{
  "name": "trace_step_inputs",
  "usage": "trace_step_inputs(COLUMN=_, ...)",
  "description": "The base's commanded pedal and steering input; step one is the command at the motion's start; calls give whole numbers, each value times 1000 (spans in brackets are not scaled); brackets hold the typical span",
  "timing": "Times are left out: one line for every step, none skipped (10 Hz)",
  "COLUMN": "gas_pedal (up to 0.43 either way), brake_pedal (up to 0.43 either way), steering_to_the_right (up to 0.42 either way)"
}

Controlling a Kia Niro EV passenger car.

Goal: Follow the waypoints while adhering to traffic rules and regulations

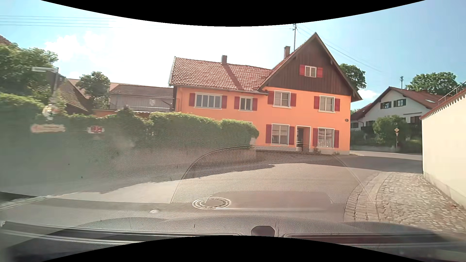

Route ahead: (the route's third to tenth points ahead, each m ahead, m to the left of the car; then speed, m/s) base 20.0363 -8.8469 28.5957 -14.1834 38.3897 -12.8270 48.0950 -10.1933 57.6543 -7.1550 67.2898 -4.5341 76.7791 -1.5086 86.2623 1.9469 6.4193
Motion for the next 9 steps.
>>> trace_step_inputs(gas_pedal=150, brake_pedal=6, steering_to_the_right=264)
trace_step_inputs(gas_pedal=157, brake_pedal=6, steering_to_the_right=263)
trace_step_inputs(gas_pedal=157, brake_pedal=6, steering_to_the_right=263)
trace_step_inputs(gas_pedal=157, brake_pedal=6, steering_to_the_right=265)
trace_step_inputs(gas_pedal=157, brake_pedal=6, steering_to_the_right=273)
trace_step_inputs(gas_pedal=157, brake_pedal=6, steering_to_the_right=281)
trace_step_inputs(gas_pedal=157, brake_pedal=6, steering_to_the_right=280)
trace_step_inputs(gas_pedal=157, brake_pedal=6, steering_to_the_right=275)
trace_step_inputs(gas_pedal=157, brake_pedal=6, steering_to_the_right=266)
